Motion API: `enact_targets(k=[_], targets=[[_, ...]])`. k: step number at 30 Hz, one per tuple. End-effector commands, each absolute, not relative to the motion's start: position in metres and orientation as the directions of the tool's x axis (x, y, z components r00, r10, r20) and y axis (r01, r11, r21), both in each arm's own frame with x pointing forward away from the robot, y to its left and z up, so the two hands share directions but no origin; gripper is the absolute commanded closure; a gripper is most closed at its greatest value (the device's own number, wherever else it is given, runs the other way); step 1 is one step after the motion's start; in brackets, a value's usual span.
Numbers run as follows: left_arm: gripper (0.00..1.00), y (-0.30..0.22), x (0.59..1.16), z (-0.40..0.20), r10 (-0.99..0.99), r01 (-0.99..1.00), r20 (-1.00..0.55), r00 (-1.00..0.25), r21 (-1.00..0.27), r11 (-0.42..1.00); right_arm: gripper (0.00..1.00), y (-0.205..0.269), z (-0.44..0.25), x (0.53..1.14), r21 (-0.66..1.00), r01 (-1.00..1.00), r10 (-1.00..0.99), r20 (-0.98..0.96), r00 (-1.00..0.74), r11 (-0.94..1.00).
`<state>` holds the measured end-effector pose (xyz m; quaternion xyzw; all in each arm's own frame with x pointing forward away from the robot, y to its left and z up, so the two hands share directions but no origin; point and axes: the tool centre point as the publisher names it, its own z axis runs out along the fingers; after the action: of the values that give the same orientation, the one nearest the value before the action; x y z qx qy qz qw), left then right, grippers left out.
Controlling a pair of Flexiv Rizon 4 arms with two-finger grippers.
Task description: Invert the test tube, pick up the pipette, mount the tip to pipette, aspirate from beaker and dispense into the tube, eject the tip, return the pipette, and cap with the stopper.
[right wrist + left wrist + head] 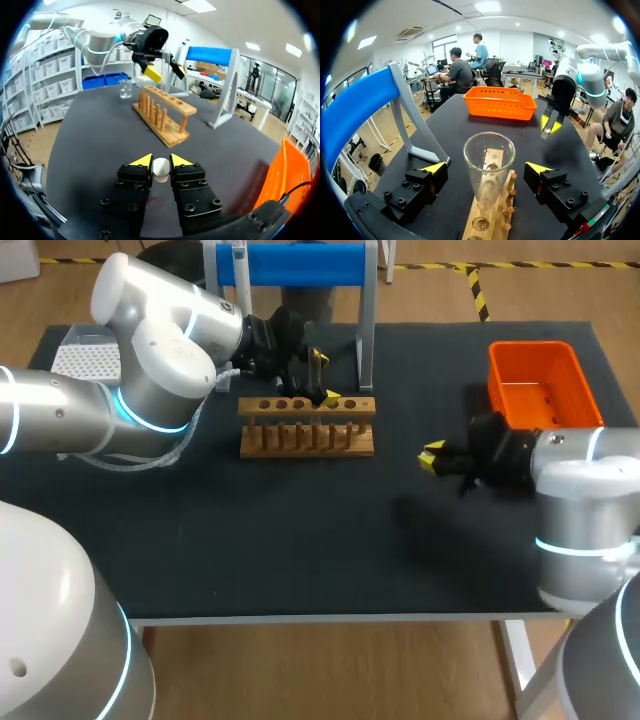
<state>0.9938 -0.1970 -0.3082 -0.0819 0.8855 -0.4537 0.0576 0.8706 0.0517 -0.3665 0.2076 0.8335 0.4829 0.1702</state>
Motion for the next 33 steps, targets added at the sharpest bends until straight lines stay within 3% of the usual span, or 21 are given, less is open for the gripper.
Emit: enact_targets(k=[1, 33], targets=[[0.0, -0.197, 0.995, -0.308, -0.193, -0.094, -0.024, -0.981, -0.812, 0.576, 1.0, 0.048, -0.343, 0.875, 0.864, 0.183, 0.424, -0.039, -0.905, 0.469], [0.0, -0.197, 0.995, -0.308, -0.193, -0.094, -0.024, -0.981, -0.812, 0.576, 1.0, 0.104, -0.235, 0.909, 0.848, -0.121, 0.016, -0.151, -0.988, 0.516]])
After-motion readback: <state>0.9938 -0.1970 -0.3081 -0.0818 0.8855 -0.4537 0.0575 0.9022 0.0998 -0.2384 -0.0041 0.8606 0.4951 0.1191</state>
